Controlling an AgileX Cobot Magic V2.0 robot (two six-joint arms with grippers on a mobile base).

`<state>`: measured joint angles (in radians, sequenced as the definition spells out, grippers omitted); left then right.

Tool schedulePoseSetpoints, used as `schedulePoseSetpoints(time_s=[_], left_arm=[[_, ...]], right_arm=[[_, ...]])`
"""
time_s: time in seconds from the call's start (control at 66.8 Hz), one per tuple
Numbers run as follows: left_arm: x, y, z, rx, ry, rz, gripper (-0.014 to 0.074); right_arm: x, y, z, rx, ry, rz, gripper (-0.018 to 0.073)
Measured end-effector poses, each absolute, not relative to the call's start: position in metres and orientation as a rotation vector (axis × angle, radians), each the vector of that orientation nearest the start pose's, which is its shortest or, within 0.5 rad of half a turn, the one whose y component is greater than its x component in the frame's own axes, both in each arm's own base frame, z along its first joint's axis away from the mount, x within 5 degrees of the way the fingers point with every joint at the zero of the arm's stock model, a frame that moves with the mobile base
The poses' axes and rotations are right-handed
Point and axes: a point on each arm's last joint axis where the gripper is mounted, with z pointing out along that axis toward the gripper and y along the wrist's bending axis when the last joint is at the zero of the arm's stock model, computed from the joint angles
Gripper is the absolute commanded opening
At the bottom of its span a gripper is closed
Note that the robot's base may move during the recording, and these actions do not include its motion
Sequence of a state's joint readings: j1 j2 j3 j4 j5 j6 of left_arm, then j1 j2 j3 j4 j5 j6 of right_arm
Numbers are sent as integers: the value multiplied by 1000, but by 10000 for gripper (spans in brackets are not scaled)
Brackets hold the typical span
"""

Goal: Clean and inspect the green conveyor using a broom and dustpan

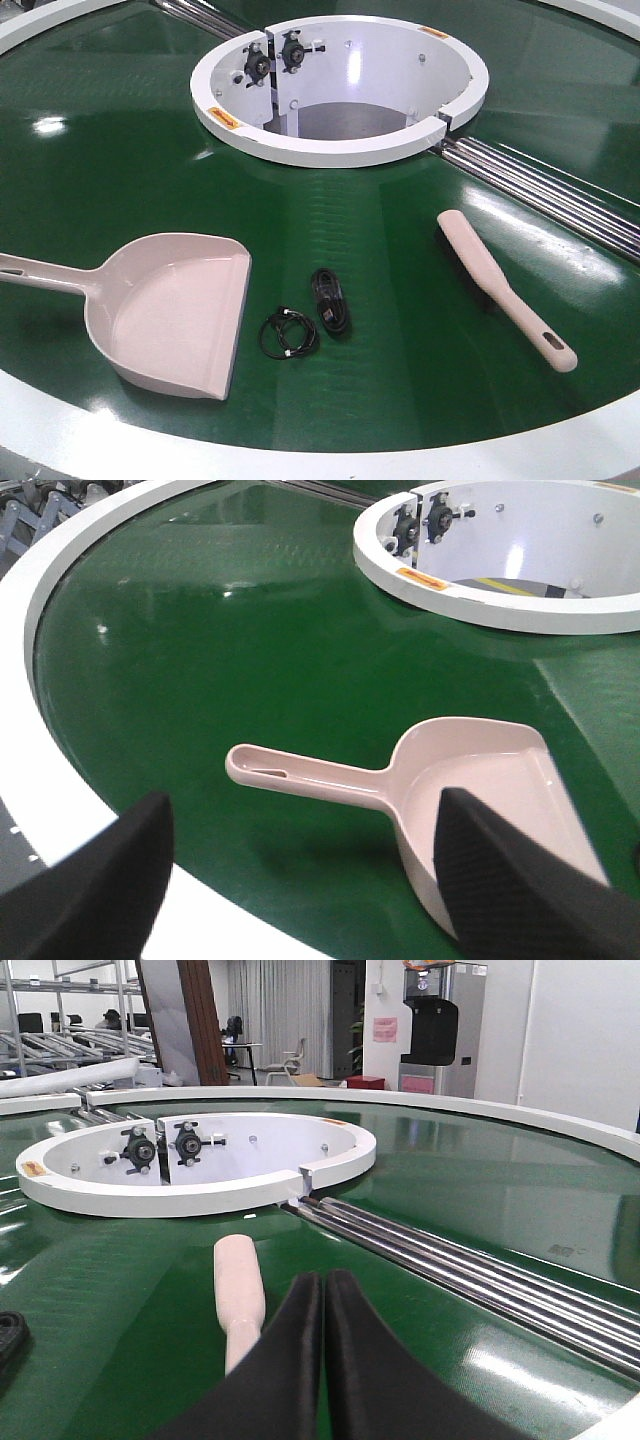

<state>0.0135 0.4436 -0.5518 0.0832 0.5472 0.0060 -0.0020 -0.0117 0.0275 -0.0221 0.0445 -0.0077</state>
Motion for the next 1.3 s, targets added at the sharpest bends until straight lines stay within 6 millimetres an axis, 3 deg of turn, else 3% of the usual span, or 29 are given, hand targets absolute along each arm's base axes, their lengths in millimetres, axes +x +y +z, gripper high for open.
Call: schedulePoseSetpoints(time_s=[0.195,0.344,0.569,0.689,0.839,1.033,1.303], left_arm=[[121,9,342,87,2036,190,524],[173,4,354,298,2186,262,524],[259,6,329,686,2451,429,524],[291,9,313,827,2513,514,524],[305,10,293,1130,2504,568,524],[303,9,291,1483,2411,616,524],[305,-2,282,1749,2319,531,524]], right_arm=[[57,0,200,-21,1544,-26,-8],[57,0,200,-21,1544,-26,-8],[57,0,200,-19,1544,-27,-8],[57,0,200,-19,1544,-27,-8],[57,0,200,-19,1544,-27,-8],[57,0,200,-19,1544,-27,-8],[57,0,200,-19,1544,-27,-8]])
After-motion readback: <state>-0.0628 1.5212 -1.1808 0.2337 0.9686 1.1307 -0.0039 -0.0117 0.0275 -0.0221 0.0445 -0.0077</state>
